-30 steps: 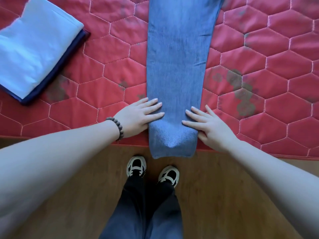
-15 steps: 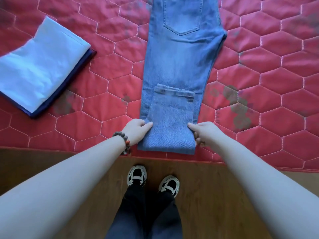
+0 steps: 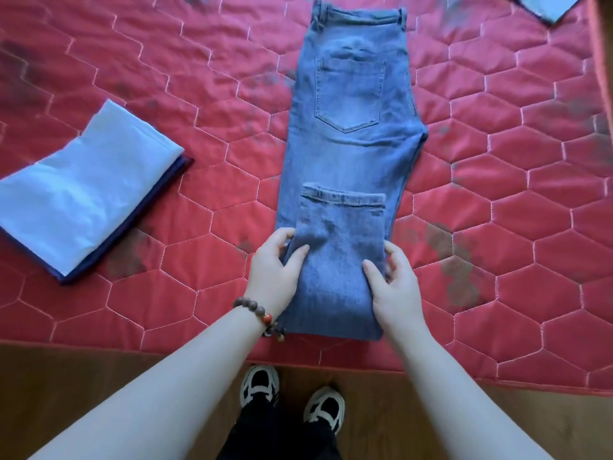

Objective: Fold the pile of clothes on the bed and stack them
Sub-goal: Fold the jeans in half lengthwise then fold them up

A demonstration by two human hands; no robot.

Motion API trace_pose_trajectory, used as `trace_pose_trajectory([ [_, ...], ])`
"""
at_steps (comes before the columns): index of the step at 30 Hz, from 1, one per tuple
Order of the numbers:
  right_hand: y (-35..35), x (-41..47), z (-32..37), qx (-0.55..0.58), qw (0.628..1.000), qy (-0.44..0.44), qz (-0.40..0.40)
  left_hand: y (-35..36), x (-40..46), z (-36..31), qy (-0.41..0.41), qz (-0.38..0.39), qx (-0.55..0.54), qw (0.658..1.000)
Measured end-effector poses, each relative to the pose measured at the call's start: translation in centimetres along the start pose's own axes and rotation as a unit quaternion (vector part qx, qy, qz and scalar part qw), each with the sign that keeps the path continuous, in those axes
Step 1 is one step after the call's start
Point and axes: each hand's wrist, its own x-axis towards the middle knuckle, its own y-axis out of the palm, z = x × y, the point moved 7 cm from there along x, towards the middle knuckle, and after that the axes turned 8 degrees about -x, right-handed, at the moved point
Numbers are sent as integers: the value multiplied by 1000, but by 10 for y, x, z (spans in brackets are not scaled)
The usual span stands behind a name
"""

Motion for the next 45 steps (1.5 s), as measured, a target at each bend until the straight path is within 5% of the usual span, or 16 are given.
trace_pose_trajectory([
  [7, -8, 76, 82, -8, 996, -71, -46, -4, 87, -58, 38, -18, -16, 999],
  [12, 4, 145, 18, -40, 989, 140, -4, -1, 151, 5, -158, 1, 93, 983],
  [15, 8, 154, 8, -25, 986, 167, 9, -1, 164, 27, -186, 25, 90, 978],
  [23, 20, 173, 27, -131, 986, 97, -14, 13, 179, 22, -158, 67, 53, 984],
  [35, 4, 204, 87, -83, 992, -25, -93, 20, 220, -28, -115, 61, -38, 991],
  [39, 5, 215, 54, -141, 983, 97, -61, 18, 227, 5, -217, 68, 37, 973],
  [45, 6, 186, 27, -216, 969, 115, 42, 10, 174, 36, -430, 108, -71, 893],
])
